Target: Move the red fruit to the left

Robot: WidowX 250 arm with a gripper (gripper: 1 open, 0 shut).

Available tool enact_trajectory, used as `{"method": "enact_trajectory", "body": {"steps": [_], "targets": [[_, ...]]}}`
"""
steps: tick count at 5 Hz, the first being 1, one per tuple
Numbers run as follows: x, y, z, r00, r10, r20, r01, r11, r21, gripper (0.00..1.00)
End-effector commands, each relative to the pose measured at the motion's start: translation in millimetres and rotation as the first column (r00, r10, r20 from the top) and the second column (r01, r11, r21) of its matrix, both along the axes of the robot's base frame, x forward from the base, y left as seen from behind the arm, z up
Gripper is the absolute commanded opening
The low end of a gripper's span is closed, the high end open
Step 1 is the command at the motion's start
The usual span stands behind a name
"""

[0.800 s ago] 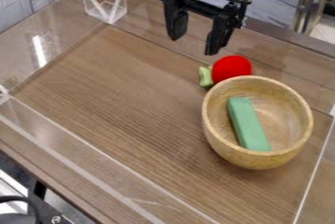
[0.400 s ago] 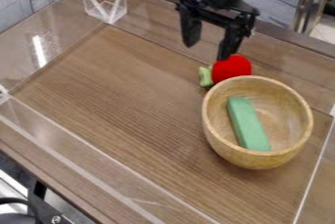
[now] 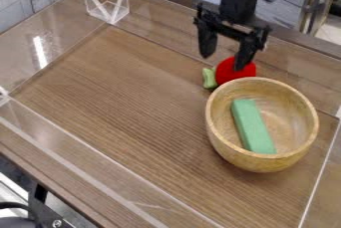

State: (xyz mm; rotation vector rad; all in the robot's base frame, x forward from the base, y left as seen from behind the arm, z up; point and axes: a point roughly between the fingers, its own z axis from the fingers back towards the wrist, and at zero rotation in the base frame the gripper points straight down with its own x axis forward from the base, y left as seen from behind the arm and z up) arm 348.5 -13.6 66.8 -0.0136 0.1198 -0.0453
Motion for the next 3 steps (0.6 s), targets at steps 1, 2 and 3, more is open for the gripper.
{"method": "enact_trajectory", "body": {"steps": [1, 2, 3], "targets": [[15.1, -6, 20.8, 0.996, -0.007, 0.086, 0.006, 1.0, 0.002, 1.0], [17.5, -5, 20.2, 0.996, 0.001, 0.087, -0.001, 1.0, 0.004, 1.0], [20.0, 1, 7.0, 0.994, -0.057, 0.09, 0.057, 0.998, 0.005, 1.0]]}}
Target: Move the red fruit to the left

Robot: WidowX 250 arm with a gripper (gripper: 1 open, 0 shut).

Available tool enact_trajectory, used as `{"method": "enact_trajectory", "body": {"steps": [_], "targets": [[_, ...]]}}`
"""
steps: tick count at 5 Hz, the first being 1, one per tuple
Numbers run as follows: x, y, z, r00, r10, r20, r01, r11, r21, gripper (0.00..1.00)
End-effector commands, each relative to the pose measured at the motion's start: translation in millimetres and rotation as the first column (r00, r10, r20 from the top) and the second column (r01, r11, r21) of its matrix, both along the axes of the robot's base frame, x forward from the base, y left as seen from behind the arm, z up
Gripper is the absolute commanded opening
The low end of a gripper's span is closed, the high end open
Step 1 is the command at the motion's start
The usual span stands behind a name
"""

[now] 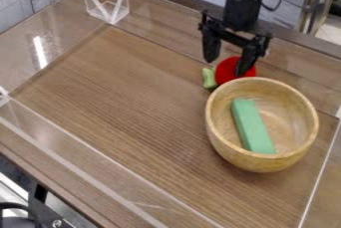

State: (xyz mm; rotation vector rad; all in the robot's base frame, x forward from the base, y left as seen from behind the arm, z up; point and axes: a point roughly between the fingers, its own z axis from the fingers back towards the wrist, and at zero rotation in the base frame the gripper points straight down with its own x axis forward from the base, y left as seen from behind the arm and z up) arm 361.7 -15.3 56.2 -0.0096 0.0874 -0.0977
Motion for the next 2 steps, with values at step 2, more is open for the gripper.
{"method": "enact_trajectory", "body": {"steps": [2], "targets": [[10.5, -6, -0.6, 0.991, -0.113, 0.077, 0.112, 0.994, 0.007, 1.0]]}}
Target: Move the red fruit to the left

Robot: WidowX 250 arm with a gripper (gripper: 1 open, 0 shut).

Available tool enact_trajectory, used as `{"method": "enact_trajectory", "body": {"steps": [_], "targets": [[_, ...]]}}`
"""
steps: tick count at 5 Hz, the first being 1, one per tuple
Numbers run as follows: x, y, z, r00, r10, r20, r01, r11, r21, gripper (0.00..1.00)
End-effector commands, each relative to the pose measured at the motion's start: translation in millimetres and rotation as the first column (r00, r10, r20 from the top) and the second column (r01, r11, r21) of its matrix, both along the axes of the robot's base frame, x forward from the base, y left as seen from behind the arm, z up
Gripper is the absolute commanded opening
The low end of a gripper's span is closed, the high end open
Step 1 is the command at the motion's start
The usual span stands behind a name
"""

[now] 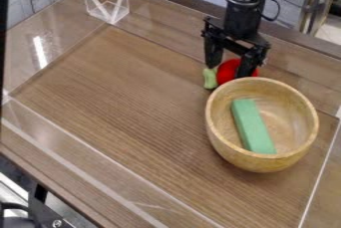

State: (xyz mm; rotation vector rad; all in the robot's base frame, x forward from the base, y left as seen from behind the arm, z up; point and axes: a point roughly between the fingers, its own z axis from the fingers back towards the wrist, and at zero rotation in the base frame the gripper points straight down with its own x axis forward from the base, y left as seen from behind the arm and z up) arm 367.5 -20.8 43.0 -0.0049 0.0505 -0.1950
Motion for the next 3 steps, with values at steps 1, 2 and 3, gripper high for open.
{"method": "enact_trajectory", "body": {"steps": [1, 2, 3], "targets": [[4.4, -15, 8.3, 0.997, -0.065, 0.049, 0.065, 0.998, 0.005, 1.0], [3.5, -29, 3.3, 0.992, -0.111, 0.058, 0.111, 0.994, 0.005, 1.0], [4.8, -34, -1.2, 0.99, -0.122, 0.066, 0.122, 0.993, 0.002, 1.0]]}}
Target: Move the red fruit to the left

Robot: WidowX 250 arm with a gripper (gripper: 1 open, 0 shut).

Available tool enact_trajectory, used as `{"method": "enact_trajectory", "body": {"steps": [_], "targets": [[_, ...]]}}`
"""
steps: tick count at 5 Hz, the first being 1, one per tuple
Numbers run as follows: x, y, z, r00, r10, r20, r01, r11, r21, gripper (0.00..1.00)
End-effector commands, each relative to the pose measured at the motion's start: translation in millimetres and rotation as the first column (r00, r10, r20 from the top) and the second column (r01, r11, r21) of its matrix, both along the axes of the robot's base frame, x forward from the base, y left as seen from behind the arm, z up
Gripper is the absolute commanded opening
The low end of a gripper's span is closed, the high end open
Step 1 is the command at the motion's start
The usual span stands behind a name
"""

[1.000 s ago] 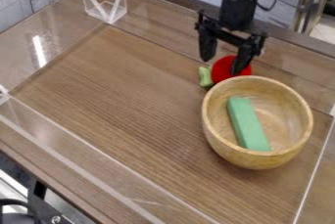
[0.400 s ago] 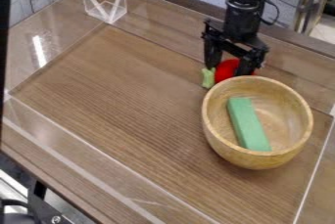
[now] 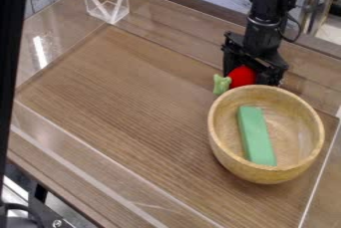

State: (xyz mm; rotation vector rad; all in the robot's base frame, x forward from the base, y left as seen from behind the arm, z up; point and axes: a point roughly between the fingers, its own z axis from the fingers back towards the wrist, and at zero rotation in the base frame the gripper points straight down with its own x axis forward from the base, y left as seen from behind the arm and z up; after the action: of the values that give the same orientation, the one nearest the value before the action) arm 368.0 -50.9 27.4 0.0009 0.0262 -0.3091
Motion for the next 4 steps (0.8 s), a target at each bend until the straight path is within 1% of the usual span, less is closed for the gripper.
{"method": "enact_trajectory", "body": {"steps": [1, 3, 4], "targets": [[2.1, -3, 15.3, 0.999, -0.007, 0.041, 0.007, 1.0, -0.003, 1.0], [10.4, 8, 21.3, 0.998, 0.034, 0.044, -0.034, 0.999, -0.008, 1.0], [9.0, 20, 27.8, 0.993, 0.105, 0.044, -0.105, 0.994, -0.007, 1.0]]}}
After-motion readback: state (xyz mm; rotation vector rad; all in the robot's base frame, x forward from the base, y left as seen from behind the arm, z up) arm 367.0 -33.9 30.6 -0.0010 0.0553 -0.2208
